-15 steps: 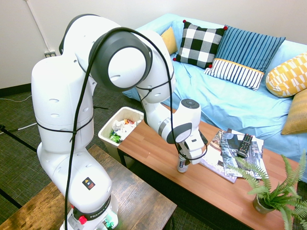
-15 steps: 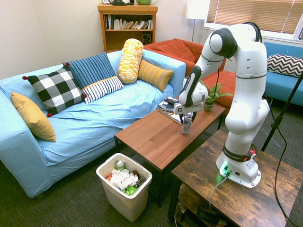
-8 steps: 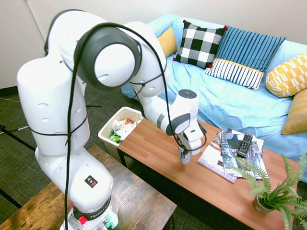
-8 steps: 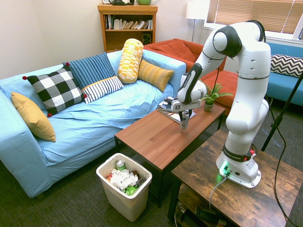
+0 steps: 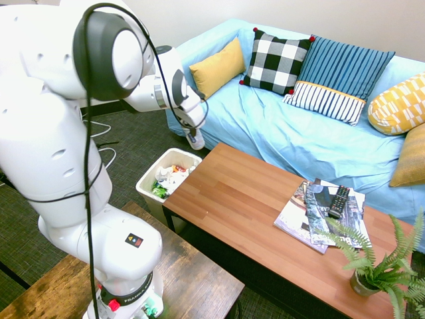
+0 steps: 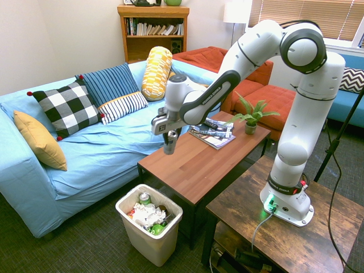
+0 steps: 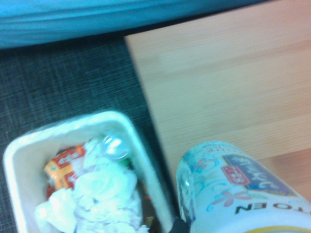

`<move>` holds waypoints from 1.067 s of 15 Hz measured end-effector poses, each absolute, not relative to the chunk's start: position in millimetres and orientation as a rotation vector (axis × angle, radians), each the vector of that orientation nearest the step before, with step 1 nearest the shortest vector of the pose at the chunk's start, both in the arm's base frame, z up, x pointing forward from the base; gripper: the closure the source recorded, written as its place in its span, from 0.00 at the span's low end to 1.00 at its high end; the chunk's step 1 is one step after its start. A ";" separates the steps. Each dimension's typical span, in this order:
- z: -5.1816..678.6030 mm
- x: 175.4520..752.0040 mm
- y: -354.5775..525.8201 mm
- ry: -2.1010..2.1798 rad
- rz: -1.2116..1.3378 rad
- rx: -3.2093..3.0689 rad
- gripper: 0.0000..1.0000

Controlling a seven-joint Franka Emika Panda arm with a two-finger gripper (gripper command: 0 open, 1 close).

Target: Throw the can in the trash bin

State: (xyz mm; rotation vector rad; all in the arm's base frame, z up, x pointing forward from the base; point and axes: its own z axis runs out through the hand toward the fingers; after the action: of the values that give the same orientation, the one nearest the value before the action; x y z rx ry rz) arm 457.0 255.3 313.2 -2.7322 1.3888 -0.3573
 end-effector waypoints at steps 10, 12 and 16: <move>124.3 472.0 413.8 1.306 -0.285 -2.911 1.00; 100.3 478.1 408.7 1.335 -0.278 -2.922 0.00; 76.4 483.5 403.3 1.340 -0.254 -2.938 0.00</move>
State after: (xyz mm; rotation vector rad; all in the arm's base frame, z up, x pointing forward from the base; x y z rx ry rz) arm 483.5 403.3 76.4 -2.9379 1.3401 -0.2539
